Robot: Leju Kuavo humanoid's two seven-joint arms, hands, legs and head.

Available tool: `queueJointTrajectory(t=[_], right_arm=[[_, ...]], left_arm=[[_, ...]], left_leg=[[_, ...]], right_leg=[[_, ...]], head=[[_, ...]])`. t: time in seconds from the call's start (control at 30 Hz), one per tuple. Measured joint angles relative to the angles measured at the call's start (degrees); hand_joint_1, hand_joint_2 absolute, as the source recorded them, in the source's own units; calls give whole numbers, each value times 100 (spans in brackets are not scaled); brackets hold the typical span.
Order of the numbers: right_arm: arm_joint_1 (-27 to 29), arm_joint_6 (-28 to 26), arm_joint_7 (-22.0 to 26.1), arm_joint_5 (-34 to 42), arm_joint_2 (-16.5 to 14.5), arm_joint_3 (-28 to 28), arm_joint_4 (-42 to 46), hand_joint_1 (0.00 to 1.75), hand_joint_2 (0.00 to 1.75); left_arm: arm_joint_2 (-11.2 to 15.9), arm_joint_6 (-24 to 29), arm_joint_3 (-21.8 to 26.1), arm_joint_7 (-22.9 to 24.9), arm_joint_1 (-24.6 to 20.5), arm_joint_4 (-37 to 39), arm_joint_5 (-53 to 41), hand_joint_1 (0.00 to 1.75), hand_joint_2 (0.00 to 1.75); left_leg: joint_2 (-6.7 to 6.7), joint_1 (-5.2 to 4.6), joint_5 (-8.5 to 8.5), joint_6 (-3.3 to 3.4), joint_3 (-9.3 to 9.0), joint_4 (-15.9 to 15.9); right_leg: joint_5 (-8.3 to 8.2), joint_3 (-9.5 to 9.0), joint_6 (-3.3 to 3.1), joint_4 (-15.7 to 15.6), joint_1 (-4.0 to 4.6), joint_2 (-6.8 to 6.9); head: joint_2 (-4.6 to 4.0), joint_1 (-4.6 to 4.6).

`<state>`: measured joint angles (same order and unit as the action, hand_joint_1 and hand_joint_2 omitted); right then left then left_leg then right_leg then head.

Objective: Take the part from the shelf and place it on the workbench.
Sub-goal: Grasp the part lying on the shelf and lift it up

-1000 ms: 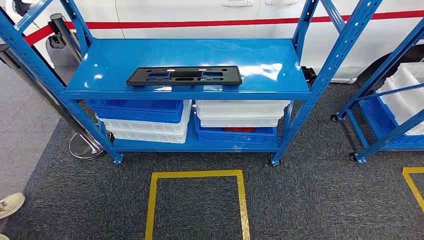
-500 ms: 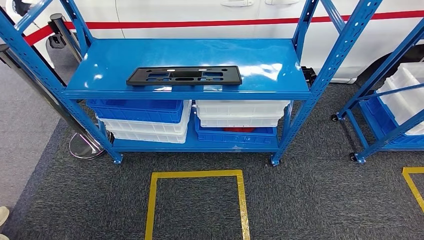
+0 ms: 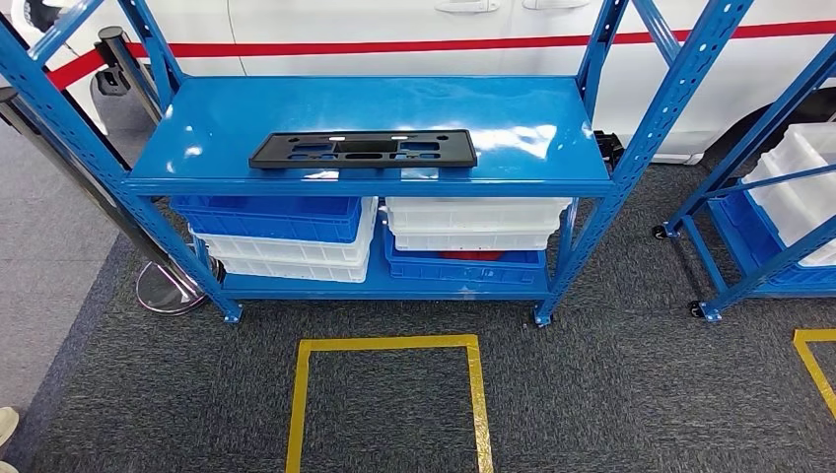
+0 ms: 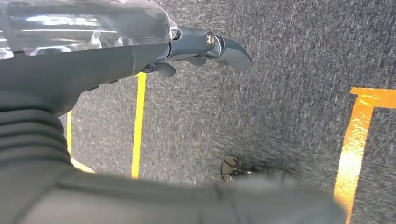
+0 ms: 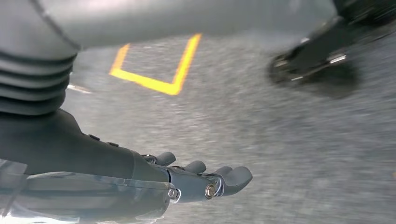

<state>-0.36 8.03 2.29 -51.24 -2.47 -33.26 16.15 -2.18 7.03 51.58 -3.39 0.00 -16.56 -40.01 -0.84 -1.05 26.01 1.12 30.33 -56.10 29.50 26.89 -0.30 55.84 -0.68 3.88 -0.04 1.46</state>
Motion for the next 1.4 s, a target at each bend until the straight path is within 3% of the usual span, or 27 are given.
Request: queueJointTrajectory(t=[0.43, 0.57, 0.7, 0.9, 0.93, 1.03, 1.07, 1.23, 1.4], right_arm=[[-128, 578, 1133, 1427, -97, 840, 1571, 0, 0], [-164, 739, 1365, 1825, -98, 1108, 2211, 0, 0], [-167, 839, 1517, 2088, -96, 1302, 2654, 0, 0], [-168, 874, 1574, 2234, -96, 1406, 2840, 0, 0], [-176, 902, 1645, 2391, -96, 1516, 2980, 0, 44], [-176, 1005, 2205, 3315, -102, 2076, 3294, 0, 44], [-151, 1039, 2376, 3562, -111, 2198, 3345, 0, 0], [23, 1239, 2740, 4048, -176, 2403, 3985, 0, 0], [89, 1361, 2963, 4329, -194, 2661, 4940, 0, 0]], left_arm=[[-84, 1, 602, -120, -105, 101, -309, 0, 0], [-110, 1, 726, -151, -131, 127, -364, 0, 175], [-129, 1, 815, -187, -145, 141, -412, 0, 0], [-140, 1, 856, -201, -155, 147, -432, 0, 0], [-152, 1, 900, -215, -164, 152, -456, 0, 0], [-233, 17, 1199, -332, -222, 176, -614, 0, 0], [-256, 23, 1282, -370, -239, 181, -660, 0, 0], [-281, 26, 1429, -440, -270, 196, -781, 0, 0], [-296, 10, 1531, -496, -284, 211, -868, 0, 0]], left_leg=[[0, -7, -1, 1, 1, -2], [0, -8, -1, 2, 1, -3], [0, -9, -1, 2, 2, -3], [0, -9, -1, 2, 2, -3], [0, -8, -1, 2, 2, -3], [0, -14, 4, 9, 13, -20], [0, -18, 7, 14, 18, -28], [-6, -33, 29, 48, 38, -58], [21, -11, 21, 125, 42, -29]], right_leg=[[-1, -4, 1, 0, 0, 0], [-2, -4, 2, 0, 0, 1], [-3, -3, 4, 0, 0, -1], [-3, -3, 4, 0, 0, -1], [-3, -2, 5, 0, 0, -1], [-8, 5, 13, -2, -12, 2], [-10, 6, 16, -2, -16, 4], [-8, 9, 41, -2, -16, 4], [28, 12, 127, 21, -10, -16]], head=[[0, 0], [0, 0], [0, 0], [0, 0], [0, 0], [0, 0], [0, 0], [0, 0], [0, -1]])
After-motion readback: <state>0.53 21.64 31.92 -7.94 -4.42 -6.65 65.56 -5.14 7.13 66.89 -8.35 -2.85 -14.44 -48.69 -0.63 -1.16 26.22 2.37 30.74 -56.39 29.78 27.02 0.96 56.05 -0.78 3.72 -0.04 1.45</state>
